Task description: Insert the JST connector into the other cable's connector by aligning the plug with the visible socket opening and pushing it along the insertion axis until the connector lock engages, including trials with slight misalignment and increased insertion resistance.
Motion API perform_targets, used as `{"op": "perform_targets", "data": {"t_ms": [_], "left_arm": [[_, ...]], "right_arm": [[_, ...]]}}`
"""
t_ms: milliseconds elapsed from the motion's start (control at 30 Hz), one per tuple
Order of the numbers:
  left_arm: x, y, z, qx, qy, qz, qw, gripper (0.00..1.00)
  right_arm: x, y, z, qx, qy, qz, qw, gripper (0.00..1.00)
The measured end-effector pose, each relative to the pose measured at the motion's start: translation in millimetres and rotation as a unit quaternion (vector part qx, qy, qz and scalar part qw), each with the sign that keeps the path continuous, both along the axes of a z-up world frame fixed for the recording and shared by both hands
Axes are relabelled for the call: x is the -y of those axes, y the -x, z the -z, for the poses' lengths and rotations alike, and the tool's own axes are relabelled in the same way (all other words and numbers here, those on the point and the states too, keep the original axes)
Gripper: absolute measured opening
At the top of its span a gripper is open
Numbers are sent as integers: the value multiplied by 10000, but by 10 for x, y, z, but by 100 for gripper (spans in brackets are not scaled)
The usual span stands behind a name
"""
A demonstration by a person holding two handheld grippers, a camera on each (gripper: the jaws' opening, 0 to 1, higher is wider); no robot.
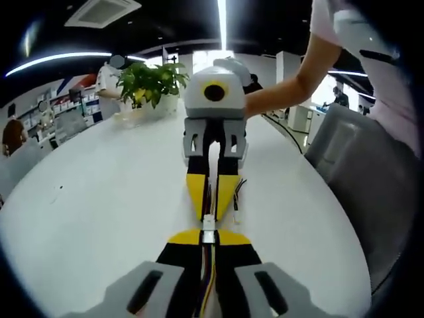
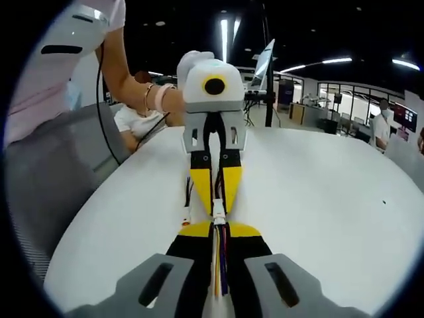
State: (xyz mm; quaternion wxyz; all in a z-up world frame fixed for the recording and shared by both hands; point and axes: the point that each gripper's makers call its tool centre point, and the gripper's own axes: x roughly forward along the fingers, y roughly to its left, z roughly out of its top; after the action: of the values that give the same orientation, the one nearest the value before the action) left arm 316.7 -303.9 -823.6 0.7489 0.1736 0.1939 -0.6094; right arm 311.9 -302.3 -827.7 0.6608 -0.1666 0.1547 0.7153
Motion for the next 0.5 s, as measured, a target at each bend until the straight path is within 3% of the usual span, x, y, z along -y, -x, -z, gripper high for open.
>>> {"op": "perform_targets", "data": {"t_ms": [100, 500], "left_arm": [[-4, -38, 13, 93, 3, 7, 10000, 0], [22, -92, 130, 26, -3, -45, 10000, 0]], "right_arm": [[-3, -31, 12, -21, 10, 52, 10000, 3], [23, -87, 128, -139, 157, 211, 9996, 3]]}}
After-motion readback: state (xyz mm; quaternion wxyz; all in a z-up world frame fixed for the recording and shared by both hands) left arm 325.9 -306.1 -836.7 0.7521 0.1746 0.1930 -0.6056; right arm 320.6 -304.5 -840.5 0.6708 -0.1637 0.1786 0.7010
